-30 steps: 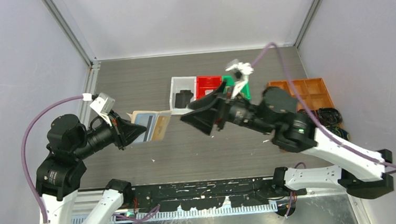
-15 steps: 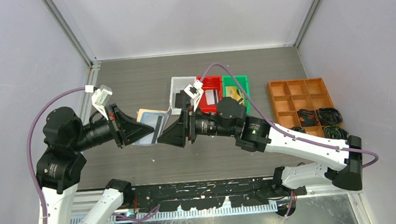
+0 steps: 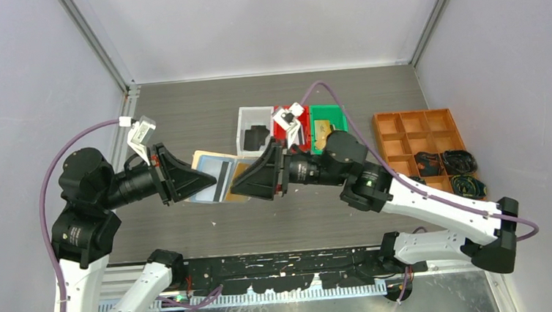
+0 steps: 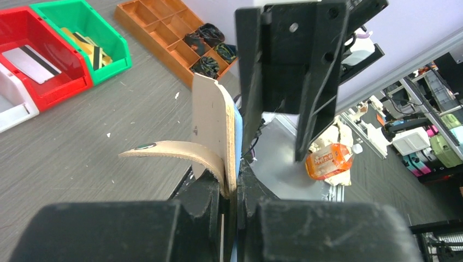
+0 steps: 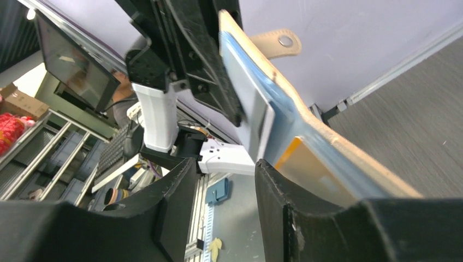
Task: Take the credit cards out of the card holder
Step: Remove the credit card from the card holder.
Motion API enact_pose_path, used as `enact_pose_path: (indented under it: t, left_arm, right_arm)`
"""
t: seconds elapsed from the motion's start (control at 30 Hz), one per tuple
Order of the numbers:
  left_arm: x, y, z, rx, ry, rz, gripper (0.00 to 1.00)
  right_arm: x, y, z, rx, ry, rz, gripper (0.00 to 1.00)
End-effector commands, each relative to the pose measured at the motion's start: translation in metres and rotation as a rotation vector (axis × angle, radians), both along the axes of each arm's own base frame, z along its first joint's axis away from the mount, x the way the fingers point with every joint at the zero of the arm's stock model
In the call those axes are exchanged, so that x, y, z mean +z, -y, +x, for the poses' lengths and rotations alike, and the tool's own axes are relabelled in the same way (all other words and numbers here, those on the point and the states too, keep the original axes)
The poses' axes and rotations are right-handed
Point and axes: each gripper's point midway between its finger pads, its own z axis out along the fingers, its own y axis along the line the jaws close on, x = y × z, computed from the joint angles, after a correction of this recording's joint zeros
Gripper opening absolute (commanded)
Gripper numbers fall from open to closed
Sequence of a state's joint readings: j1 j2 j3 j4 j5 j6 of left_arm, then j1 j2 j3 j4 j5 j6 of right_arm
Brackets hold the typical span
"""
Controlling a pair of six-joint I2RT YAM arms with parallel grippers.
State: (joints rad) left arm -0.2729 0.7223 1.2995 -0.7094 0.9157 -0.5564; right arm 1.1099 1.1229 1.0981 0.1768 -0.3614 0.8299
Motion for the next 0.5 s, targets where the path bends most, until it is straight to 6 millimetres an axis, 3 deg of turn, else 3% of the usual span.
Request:
enact_pose_path:
  t: [0.0, 0.27, 0.47]
  left_arm:
    - [0.015, 0.0, -0.002, -0.006, 0.075, -0.013, 0.02]
    - [0.02, 0.002, -0.005, -0.03, 0.055, -0.032, 0.03]
    - [0.024, 0.004, -0.006, -0.042, 0.033, -0.055, 0.03]
  right_arm:
    - [0.04, 0.026, -0.008, -0.005, 0.071, 0.11, 0.5]
    - [0.029, 0.005, -0.003, 0.037, 0.031, 0.097, 0.5]
    - [0.032, -0.006, 0.0, 0.068, 0.019, 0.129, 0.49]
